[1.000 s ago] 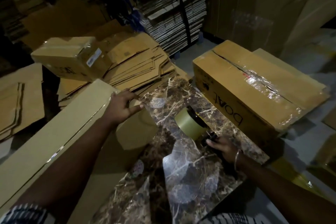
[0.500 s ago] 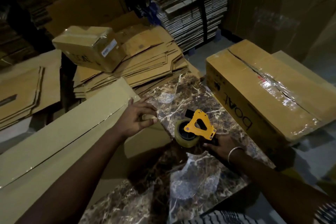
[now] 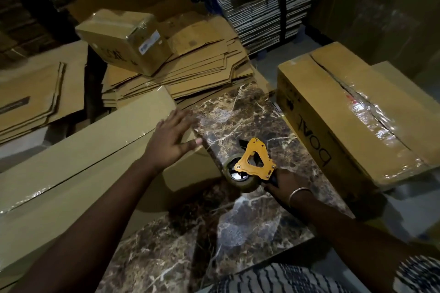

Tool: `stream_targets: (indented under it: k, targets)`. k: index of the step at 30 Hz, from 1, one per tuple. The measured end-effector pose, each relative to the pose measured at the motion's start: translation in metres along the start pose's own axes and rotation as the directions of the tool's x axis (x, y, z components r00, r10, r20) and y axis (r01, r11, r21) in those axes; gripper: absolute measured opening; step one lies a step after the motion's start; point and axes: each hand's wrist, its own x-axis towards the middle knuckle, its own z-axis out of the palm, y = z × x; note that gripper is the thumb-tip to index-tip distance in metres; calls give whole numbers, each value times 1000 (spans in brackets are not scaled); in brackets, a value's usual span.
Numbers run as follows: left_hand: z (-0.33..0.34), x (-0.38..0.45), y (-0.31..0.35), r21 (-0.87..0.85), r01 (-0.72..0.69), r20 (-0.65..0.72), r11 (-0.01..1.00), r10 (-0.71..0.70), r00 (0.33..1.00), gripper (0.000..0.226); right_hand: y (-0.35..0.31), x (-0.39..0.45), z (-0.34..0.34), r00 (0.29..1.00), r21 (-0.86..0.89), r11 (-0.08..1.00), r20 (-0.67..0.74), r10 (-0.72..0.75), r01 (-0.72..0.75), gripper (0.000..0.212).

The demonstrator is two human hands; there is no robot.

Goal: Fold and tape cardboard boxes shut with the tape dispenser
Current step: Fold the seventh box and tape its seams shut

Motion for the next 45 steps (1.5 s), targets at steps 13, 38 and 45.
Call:
stream_targets:
  k: [13,38,45]
  targets:
    - [-3,-1,7,-111,203,3,973,-204,979,131,-117,7,-26,926,487,805,-321,-197,340,70]
    - [1,8,7,-216,356,-170,909,-394,903,59,-231,62,-45,949,904,427,154,-274,-23,32]
    - [-22,17,2,-640,310,-240,703,-566,789,35,-280,79,-84,899,913,406,209,-384,-38,65]
